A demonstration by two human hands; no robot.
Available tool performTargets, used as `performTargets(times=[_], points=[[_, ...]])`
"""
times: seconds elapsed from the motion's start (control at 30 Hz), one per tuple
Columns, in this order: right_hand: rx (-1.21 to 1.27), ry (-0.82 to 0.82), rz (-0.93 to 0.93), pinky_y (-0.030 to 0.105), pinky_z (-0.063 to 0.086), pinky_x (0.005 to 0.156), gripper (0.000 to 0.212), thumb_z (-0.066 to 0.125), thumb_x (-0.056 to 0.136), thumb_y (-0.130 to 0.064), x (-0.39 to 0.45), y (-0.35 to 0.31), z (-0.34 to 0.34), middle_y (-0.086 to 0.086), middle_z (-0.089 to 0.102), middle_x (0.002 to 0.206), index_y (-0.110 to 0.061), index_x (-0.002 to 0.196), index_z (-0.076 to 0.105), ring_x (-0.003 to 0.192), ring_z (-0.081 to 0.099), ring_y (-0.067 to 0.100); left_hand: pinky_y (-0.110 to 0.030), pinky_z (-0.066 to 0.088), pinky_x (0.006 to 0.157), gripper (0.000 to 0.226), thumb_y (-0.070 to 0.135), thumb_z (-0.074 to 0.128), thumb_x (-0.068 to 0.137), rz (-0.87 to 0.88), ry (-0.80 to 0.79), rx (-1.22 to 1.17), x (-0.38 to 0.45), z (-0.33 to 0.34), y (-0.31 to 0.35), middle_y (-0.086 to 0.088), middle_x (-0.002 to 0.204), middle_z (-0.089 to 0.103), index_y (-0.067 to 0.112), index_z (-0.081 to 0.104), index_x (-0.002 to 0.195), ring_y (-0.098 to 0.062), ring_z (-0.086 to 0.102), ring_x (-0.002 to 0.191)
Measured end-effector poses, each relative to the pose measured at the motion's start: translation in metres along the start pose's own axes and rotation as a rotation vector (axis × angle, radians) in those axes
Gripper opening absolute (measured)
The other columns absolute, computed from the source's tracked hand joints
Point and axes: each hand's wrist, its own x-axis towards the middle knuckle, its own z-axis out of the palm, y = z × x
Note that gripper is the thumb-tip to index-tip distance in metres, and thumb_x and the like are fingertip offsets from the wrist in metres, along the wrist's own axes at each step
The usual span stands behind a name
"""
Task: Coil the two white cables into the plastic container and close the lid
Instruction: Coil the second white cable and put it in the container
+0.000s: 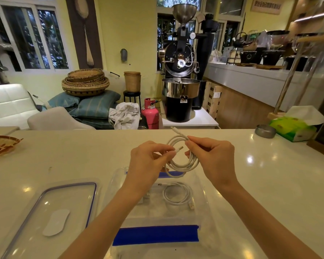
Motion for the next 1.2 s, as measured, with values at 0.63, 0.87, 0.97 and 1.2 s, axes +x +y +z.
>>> performTargets(times=[0.63, 0.87, 0.97, 1.2], points=[[0.154, -0.05, -0.024, 0.01, 0.053, 0.069, 0.027, 0.07, 0.075, -0.005, -0.007, -0.013, 0.004, -0.014, 0.069, 0.082, -0.017, 0.099, 0.065, 0.071, 0.069, 0.0, -0.023, 0.053, 0.054, 0.016, 0.012, 0.056, 0.086, -0.49, -0.298, -0.525, 0.004, -0.008, 0.008, 0.0, 0.066, 0.069, 0.008, 0.067, 0.097, -0.01, 0.065, 0.06], [0.28, -0.054, 0.095, 0.017, 0.055, 0.056, 0.024, 0.069, 0.075, -0.001, -0.003, -0.01, -0.001, -0.014, 0.072, 0.059, -0.02, 0.09, 0.07, 0.053, 0.069, 0.015, -0.024, 0.056, 0.072, 0.024, 0.013, 0.054, 0.087, -0.488, -0.147, -0.807, 0.01, -0.011, 0.003, -0.012, 0.079, 0.069, -0.004, 0.067, 0.097, -0.02, 0.066, 0.075], [0.315, -0.081, 0.131, 0.016, 0.054, 0.054, 0.024, 0.068, 0.075, 0.0, -0.003, -0.011, 0.0, -0.013, 0.071, 0.057, -0.022, 0.085, 0.07, 0.05, 0.068, 0.012, -0.023, 0.057, 0.071, 0.02, 0.011, 0.055, 0.086, -0.499, -0.074, -0.844, 0.011, -0.011, 0.001, -0.012, 0.079, 0.069, -0.003, 0.067, 0.094, -0.018, 0.066, 0.072], [0.345, -0.089, 0.181, 0.017, 0.055, 0.054, 0.021, 0.067, 0.075, -0.001, -0.001, -0.008, -0.002, -0.011, 0.071, 0.057, -0.02, 0.084, 0.071, 0.053, 0.068, 0.012, -0.018, 0.058, 0.071, 0.019, -0.003, 0.058, 0.082, -0.375, 0.289, -0.695, 0.013, -0.018, 0.002, -0.01, 0.079, 0.071, 0.009, 0.061, 0.096, -0.015, 0.07, 0.074]])
